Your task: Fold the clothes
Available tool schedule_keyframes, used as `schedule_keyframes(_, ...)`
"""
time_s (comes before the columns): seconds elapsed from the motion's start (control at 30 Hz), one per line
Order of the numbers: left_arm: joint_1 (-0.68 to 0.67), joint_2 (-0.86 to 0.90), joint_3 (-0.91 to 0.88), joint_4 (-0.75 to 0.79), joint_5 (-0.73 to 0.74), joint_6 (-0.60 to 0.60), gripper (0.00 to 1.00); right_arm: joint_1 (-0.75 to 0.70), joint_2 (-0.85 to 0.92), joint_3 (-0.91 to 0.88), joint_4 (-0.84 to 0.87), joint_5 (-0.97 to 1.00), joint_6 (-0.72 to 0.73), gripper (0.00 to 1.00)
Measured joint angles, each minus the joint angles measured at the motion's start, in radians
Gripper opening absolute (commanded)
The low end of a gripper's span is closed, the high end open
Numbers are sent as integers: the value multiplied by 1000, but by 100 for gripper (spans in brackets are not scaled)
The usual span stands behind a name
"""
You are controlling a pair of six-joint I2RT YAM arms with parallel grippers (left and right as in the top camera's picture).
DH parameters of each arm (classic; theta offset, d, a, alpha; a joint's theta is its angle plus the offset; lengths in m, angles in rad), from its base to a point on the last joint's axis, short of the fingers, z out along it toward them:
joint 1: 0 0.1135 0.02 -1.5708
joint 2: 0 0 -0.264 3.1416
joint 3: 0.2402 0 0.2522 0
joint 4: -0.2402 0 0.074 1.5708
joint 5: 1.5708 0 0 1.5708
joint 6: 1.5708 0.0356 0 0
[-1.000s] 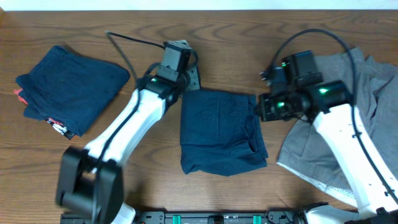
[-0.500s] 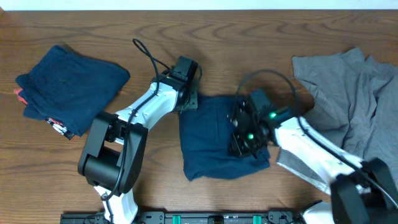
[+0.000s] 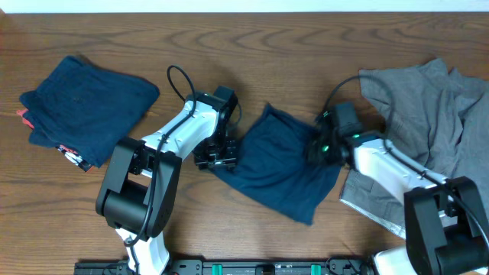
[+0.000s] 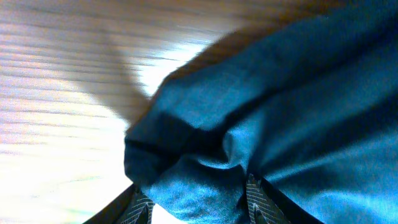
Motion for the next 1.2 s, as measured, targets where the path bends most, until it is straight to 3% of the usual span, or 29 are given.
schedule_keyframes(0.07,0,-1,0,9,47,-6,51,-33,4,19,32,27,-11,26)
schedule_keyframes(0.17,2,-21,0,31,81,-6,66,-43,6,86,-39,41,-59,29)
schedule_keyframes(0.27,18,-89,-1,96,98,11,92,-43,5,186,-178,49,-112,29)
schedule_keyframes(0.37,40,-168,0,218,105,65,99,-43,-9,267,-310,74,-140,29)
schedule_keyframes(0.53,53,-211,4,357,108,229,98,-43,-61,296,-456,96,-150,30)
schedule_keyframes(0.73,53,-108,4,425,183,399,98,-43,-67,289,-584,107,-144,31)
schedule_keyframes(0.93,52,48,4,476,295,473,98,-37,-68,198,-527,104,-136,35)
schedule_keyframes(1.2,52,113,35,450,533,503,99,-35,-67,32,-399,99,-128,35)
